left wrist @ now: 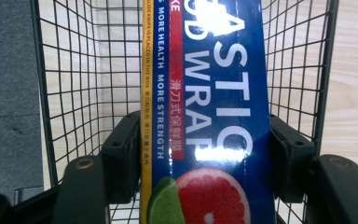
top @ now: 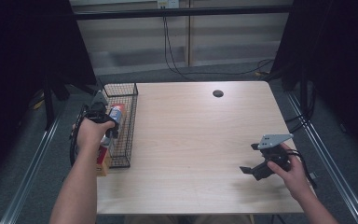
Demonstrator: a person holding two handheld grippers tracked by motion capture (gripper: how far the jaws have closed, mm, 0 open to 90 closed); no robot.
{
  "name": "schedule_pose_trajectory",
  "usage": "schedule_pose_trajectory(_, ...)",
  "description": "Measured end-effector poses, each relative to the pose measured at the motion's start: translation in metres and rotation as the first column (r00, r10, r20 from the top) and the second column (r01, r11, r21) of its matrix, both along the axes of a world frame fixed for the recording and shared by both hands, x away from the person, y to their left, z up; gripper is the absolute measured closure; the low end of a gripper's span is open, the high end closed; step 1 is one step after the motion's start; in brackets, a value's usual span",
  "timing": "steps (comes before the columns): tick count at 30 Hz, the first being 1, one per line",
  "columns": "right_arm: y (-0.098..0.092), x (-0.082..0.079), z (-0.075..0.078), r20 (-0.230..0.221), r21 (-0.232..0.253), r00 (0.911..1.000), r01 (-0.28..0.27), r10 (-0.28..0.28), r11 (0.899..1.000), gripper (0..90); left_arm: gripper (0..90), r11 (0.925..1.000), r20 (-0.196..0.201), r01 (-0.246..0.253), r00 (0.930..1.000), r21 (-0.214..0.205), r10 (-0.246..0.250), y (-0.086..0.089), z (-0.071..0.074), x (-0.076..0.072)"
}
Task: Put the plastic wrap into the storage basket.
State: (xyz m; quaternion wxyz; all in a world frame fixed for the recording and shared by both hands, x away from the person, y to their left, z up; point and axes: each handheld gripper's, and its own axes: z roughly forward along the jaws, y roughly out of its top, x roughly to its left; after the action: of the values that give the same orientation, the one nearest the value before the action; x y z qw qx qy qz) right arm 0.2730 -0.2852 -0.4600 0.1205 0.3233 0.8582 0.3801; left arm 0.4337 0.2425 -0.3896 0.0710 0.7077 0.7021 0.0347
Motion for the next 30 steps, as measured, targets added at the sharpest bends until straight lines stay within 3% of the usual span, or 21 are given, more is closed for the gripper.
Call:
schedule_pose_trajectory(4, -0.001, -0.003, 0.0, 0.004, -0.002, 1.0, 0.001, -0.001, 1.0, 0.0, 31.8, 0.9995, 0.023, -0.005, 0.9997, -0.03, 0.006, 0.003, 0.008, -0.001)
schedule_pose_trajectory(15, -0.002, -0.005, 0.001, 0.002, -0.008, 1.0, 0.009, -0.009, 1.0, 0.0, 26.8, 0.9983, 0.073, 0.015, 0.9973, -0.056, -0.011, 0.0, 0.027, -0.009)
schedule_pose_trajectory(25, 0.0, -0.005, 0.001, 0.003, -0.006, 1.0, 0.004, -0.004, 1.0, 0.0, 25.6, 0.9885, 0.128, 0.091, 0.9889, -0.121, -0.076, -0.013, 0.046, -0.019)
schedule_pose_trajectory(30, 0.0, -0.005, 0.001, 0.0, -0.007, 1.0, 0.0, 0.0, 1.0, 0.0, 25.4, 0.9806, 0.157, 0.144, 0.9801, -0.134, -0.122, -0.014, 0.051, -0.026)
